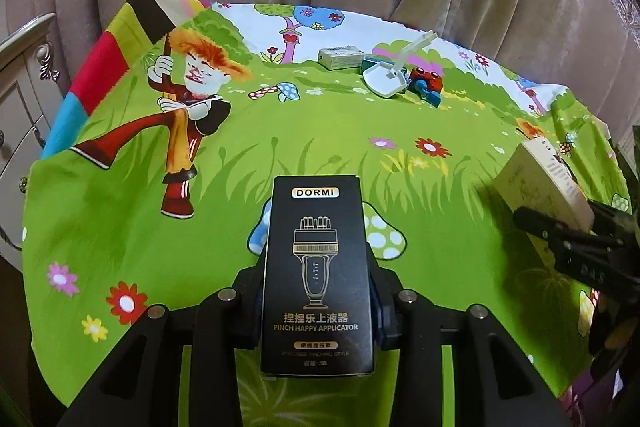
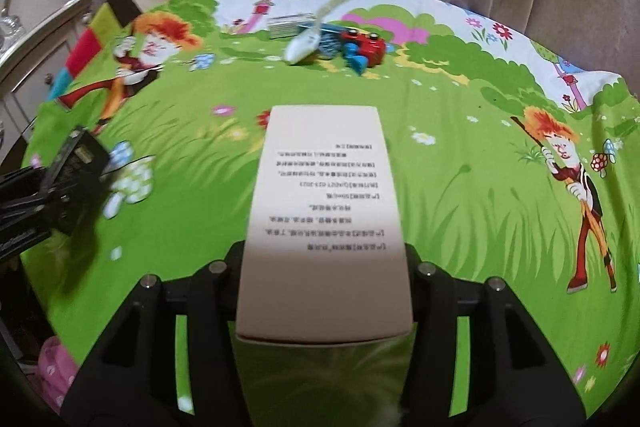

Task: Organize rigid objects
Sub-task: 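Lift both held boxes and carry them over the white bin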

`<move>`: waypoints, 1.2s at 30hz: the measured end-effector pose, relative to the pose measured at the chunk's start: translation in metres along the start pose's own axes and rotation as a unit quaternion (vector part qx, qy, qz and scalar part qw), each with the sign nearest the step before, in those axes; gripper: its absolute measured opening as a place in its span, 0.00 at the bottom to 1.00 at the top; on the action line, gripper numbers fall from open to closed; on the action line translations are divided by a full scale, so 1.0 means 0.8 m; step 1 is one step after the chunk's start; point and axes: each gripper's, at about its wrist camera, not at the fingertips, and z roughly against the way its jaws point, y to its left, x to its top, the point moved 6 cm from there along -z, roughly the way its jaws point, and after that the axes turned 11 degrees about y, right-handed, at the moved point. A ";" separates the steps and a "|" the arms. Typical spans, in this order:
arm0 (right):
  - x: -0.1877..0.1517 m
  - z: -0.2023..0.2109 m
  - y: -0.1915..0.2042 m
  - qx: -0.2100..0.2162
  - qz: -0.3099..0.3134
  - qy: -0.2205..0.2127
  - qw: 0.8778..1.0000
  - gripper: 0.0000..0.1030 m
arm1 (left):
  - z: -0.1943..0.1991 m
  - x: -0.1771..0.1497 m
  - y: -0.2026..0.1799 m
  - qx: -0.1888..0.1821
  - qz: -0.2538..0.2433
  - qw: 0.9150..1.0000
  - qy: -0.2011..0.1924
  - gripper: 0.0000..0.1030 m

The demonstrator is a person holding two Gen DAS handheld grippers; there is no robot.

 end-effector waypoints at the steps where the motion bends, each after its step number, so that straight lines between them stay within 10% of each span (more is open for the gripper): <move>1: -0.003 0.005 0.007 0.001 0.006 -0.001 1.000 0.53 | 0.002 -0.002 0.000 0.000 0.000 1.000 0.000 0.38; 14: -0.010 0.091 0.030 0.009 0.022 -0.054 0.998 0.53 | 0.062 -0.004 -0.025 0.003 -0.030 0.999 -0.038 0.39; 36: -0.087 0.234 -0.067 -0.047 -0.049 -0.136 0.988 0.53 | 0.145 -0.014 -0.168 -0.015 -0.152 0.984 -0.096 0.39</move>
